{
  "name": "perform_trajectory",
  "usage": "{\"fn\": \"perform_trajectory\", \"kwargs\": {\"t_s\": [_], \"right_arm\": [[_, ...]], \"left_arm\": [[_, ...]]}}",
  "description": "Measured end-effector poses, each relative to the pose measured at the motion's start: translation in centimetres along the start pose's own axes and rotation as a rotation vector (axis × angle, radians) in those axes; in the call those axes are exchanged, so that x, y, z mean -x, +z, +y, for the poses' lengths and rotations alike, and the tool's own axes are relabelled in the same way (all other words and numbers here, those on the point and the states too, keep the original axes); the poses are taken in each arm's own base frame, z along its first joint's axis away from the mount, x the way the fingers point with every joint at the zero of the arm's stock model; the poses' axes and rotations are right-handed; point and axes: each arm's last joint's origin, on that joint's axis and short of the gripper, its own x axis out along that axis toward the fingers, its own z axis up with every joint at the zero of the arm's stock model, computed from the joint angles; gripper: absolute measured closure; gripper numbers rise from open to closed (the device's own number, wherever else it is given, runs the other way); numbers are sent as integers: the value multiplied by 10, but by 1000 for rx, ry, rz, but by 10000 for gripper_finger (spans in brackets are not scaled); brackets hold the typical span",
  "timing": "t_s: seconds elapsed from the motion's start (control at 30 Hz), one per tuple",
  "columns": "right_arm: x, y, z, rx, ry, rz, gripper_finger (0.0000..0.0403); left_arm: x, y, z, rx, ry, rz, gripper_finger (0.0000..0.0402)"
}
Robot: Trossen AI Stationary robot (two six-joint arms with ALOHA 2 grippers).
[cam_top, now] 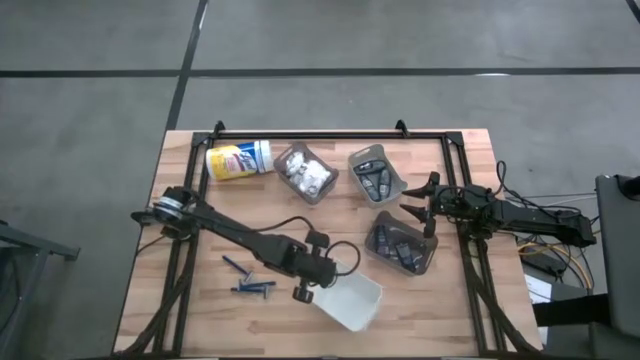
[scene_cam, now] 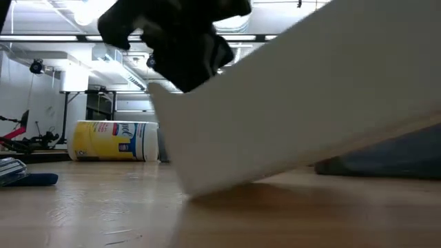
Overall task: Pick & Place Travel size toiletries
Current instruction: Move the white bin to the center of the table, then put the blue razor into the white bin
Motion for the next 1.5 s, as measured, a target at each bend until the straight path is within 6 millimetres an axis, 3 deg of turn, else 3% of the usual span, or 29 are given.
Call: {"fn": "perform_trajectory", "kwargs": {"t_s": [0.27,0.73,0.9,1.17,1.3,1.5], "right_arm": [[0,0,0,0,0,0,232],[0,0,0,0,0,0,272],[0,0,0,4,0,0,288],[0,0,0,3,0,-1,314],[0,0,0,2,0,0,329],[0,0,0,1,0,0,348]], "left_arm": [[7,-1,12,-1,87,84,397],[15,-20,57,46,223,278,395],[33,-20,65,59,258,251,396],[90,-26,66,128,267,114,395],[113,-43,59,170,239,60,396],[128,-81,44,267,135,35,391]]}}
